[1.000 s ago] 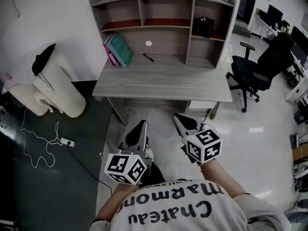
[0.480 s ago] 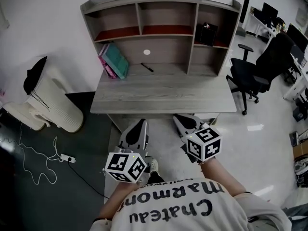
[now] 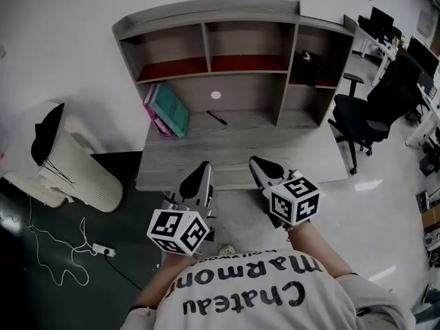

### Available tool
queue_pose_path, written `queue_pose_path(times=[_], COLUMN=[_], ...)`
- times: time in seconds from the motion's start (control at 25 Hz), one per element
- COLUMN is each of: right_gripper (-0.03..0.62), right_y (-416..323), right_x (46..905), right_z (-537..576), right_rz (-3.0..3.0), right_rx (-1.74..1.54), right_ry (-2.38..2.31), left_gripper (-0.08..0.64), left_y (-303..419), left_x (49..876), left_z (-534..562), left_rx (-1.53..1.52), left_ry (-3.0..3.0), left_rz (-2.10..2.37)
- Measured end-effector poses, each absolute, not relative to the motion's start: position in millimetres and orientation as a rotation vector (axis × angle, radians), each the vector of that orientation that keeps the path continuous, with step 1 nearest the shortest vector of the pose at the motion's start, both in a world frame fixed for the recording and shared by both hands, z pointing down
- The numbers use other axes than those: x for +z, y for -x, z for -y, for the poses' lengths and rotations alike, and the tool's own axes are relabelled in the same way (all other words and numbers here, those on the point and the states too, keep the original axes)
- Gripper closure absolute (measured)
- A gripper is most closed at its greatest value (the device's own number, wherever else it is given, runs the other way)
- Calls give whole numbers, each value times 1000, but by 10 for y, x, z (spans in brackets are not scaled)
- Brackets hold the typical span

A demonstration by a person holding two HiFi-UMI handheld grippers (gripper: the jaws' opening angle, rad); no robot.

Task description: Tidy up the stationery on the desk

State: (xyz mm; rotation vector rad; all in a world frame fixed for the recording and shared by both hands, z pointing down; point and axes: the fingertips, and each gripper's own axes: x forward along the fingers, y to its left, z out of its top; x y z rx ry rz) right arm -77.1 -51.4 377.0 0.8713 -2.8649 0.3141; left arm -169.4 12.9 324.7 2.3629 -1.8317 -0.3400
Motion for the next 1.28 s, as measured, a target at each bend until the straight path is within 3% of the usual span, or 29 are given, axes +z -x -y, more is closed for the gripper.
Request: queue_pose_path(times=[0.52, 1.28], right_gripper=[579, 579], right_y=[1306, 1481], right_x=[3872, 4477], right_z=[1184, 1696], right_rz=[2850, 2712], right_rx=[346, 422], right_ry=[-956, -858], left_gripper=[545, 545], left_y=[2340, 2546], left_x=[3348, 3891], left_z=[551, 1073], left_rx=[-334, -353], left_ry=[-2358, -2191], left_rz=[1774, 1749])
